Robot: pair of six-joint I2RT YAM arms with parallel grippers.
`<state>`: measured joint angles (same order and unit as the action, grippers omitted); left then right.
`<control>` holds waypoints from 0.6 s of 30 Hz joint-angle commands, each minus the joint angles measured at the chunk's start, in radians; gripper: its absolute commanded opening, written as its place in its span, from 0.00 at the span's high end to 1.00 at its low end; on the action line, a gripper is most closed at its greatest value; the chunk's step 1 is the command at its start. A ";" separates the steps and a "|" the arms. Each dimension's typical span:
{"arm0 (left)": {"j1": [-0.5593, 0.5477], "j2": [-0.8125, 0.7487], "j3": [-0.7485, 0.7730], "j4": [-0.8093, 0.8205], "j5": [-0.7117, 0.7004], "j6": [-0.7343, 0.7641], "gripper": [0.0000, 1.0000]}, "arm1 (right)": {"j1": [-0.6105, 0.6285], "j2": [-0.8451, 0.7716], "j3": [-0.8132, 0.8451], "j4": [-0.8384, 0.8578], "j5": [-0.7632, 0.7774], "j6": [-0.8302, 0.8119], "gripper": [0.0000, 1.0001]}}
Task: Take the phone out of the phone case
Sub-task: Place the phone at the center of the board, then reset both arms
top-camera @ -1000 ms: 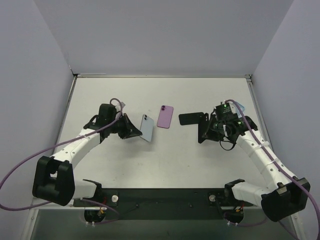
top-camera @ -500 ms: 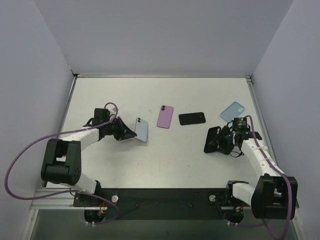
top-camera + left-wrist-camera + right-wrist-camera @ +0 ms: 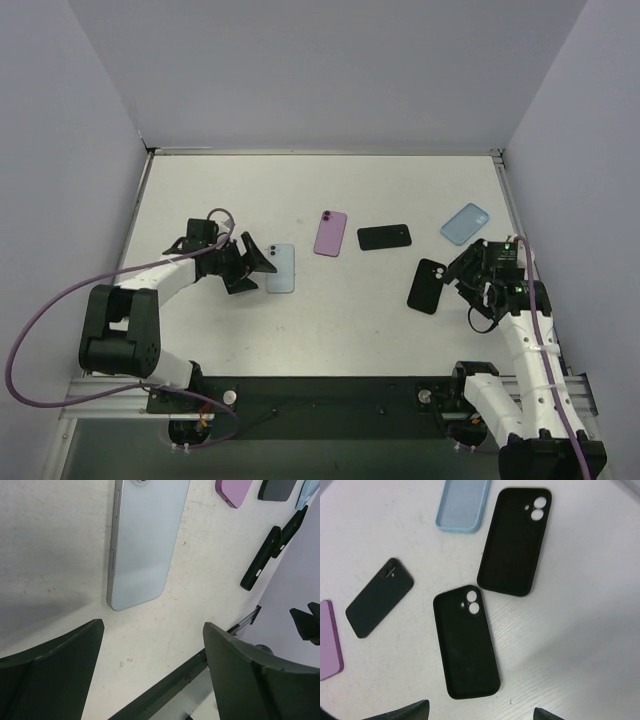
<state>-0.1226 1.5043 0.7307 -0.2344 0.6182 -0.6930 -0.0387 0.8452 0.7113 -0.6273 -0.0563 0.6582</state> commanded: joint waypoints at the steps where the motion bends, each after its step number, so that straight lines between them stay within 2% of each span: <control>1: -0.002 -0.120 0.050 -0.135 -0.028 0.088 0.07 | -0.004 -0.058 0.094 -0.159 0.119 -0.037 0.24; 5: -0.003 -0.248 0.061 -0.310 -0.054 0.159 0.05 | -0.003 -0.112 0.145 -0.204 0.157 -0.057 0.24; 8: -0.003 -0.402 0.059 -0.386 -0.049 0.190 0.06 | -0.004 -0.159 0.152 -0.241 0.177 -0.055 0.24; 14: 0.000 -0.614 0.036 -0.468 -0.078 0.173 0.05 | 0.002 -0.230 0.120 -0.267 0.182 -0.016 0.24; 18: 0.000 -0.688 0.007 -0.479 -0.074 0.133 0.06 | 0.003 -0.250 0.125 -0.270 0.187 0.000 0.24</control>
<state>-0.1234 0.8715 0.7498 -0.6594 0.5568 -0.5400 -0.0383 0.6094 0.8368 -0.8516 0.0914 0.6357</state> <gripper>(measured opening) 0.944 0.760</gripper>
